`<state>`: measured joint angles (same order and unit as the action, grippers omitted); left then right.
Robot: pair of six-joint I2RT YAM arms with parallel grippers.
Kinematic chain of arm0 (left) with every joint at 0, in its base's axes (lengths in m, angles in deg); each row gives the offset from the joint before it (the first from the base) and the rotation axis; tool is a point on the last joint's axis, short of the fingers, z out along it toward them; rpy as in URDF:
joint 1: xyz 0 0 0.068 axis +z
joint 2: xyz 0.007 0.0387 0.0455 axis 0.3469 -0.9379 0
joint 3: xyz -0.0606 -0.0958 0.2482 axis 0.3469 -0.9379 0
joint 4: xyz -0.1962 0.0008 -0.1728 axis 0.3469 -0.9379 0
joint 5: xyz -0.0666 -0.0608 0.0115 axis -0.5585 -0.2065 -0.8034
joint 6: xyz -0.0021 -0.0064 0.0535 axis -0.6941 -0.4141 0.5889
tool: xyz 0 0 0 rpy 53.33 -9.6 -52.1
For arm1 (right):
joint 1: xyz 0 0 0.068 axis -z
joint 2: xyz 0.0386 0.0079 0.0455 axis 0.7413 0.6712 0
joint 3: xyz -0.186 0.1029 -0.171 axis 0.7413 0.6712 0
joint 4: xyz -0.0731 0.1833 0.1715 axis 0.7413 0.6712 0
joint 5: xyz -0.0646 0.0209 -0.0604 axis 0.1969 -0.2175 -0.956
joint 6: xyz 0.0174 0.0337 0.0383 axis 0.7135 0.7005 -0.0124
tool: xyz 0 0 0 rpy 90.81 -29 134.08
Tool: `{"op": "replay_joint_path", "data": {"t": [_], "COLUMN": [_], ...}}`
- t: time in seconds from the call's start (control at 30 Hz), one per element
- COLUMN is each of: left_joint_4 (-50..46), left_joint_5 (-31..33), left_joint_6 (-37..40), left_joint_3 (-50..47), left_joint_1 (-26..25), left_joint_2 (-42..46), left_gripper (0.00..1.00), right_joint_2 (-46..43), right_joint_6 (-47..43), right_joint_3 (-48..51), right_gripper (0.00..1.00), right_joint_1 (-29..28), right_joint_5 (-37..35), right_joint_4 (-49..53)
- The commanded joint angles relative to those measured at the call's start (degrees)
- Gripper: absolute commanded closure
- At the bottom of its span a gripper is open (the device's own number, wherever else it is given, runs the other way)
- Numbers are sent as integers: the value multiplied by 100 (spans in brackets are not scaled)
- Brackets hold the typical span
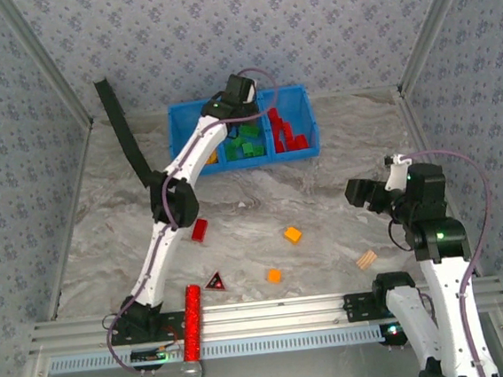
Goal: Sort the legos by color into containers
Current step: Place the lego in the container, then pick up the lego from the center of the table.
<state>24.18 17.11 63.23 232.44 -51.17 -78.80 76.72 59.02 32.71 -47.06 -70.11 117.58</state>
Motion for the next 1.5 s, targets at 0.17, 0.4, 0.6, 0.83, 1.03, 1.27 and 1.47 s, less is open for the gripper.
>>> {"op": "replay_joint_path", "data": {"t": [0.17, 0.4, 0.6, 0.83, 1.03, 1.27, 1.47], "left_joint_4": [-294, -370, -475, -462, -352, -212, -190], "left_joint_5": [-241, -504, -497, -622, -753, -1178, -1627], "left_joint_6": [-485, -476, -465, -431, -301, -40, 248], "left_joint_3": [358, 313, 262, 317, 315, 306, 307], "left_joint_1": [253, 233, 219, 196, 195, 123, 117], "left_joint_2": [-402, -555, -644, -586, -148, 684, 1506], "left_gripper": [79, 78, 74, 61, 51, 50, 46], "right_joint_2": [20, 155, 347, 417, 337, 368, 602], "right_joint_6": [265, 500, 551, 418, 452, 462, 444], "right_joint_3": [-263, -123, -385, -735, -768, -689, -333], "right_gripper": [15, 15, 15, 15, 15, 16, 17], "right_joint_1": [-424, -838, -1134, -1354, -1570, -1909, -2541], "right_joint_5": [-72, -394, -604, -865, -1034, -1195, -1419], "right_joint_4": [92, -123, -225, -28, 55, 78, -45]}}
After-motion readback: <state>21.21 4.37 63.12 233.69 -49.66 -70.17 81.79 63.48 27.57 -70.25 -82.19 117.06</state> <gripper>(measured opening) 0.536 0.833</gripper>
